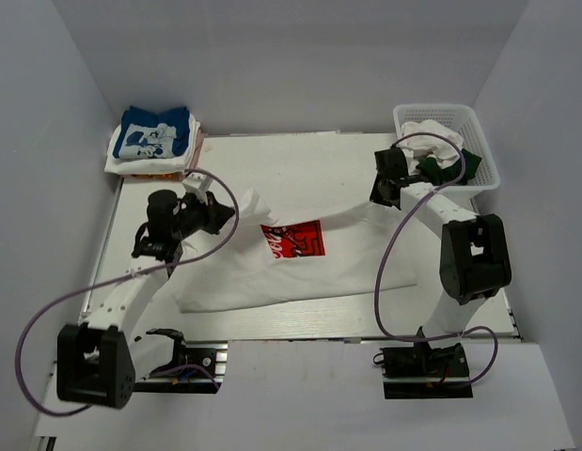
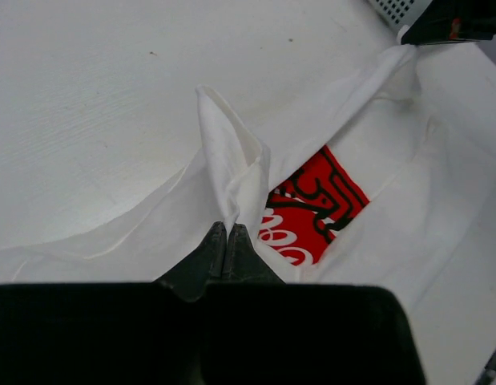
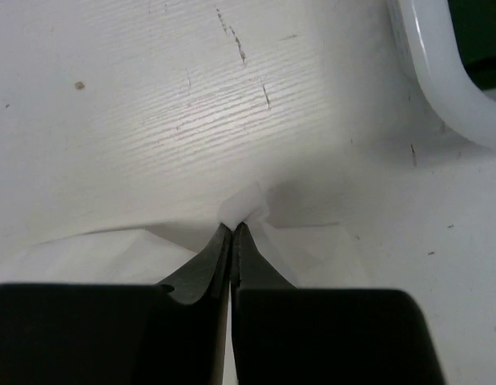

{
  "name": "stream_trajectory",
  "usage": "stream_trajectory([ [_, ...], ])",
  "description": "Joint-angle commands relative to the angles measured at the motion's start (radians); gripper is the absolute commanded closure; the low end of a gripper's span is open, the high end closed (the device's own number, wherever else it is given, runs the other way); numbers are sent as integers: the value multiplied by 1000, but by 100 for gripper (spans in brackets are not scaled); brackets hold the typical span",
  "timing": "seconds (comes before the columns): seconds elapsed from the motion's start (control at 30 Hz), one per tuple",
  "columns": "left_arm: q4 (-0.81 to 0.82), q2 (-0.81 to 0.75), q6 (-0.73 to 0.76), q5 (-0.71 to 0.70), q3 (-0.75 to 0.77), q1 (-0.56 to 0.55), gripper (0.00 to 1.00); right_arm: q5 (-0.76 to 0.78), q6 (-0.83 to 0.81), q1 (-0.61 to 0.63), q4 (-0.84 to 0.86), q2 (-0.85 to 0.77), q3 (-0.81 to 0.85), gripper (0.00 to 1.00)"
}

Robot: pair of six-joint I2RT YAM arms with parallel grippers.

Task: Fold and stack the t-shirts
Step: Fold the other side of the tshirt into a rectangle

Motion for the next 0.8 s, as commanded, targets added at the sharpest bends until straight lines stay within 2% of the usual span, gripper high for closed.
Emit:
stream_trajectory([
  [0.0,1,-172,-95,6,-114,-6,100,-2,-9,1,47,-87,-69,100],
  [0.07,14,-270,-151,-12,-192,-26,100,-1,-13,1,54,-122,-91,100],
  [0.23,19,-375,-248,54,-352,-46,100,-16,-21,1,32,-184,-155,100],
  [0.4,-92,-519,-312,37,-458,-46,100,-34,-9,1,47,-251,-264,100],
  [0.53,-158,-686,-363,49,-507,-55,99,-10,14,-4,44,-280,-339,85],
  [0.57,-158,-717,-399,63,-518,-55,91,-4,27,-3,44,-283,-349,77],
  [0.6,-182,-767,-417,74,-529,-55,73,-2,36,-1,38,-291,-359,67],
  [0.63,-193,-789,-435,83,-547,-55,16,5,45,-3,35,-305,-370,56],
  [0.67,-204,-805,-458,83,-547,-55,0,27,50,-4,29,-314,-381,44],
  [0.73,-216,-829,-493,104,-547,-55,0,91,80,-6,-14,-349,-376,30],
  [0.77,-216,-829,-493,115,-547,-55,0,102,82,-4,-31,-362,-373,20],
])
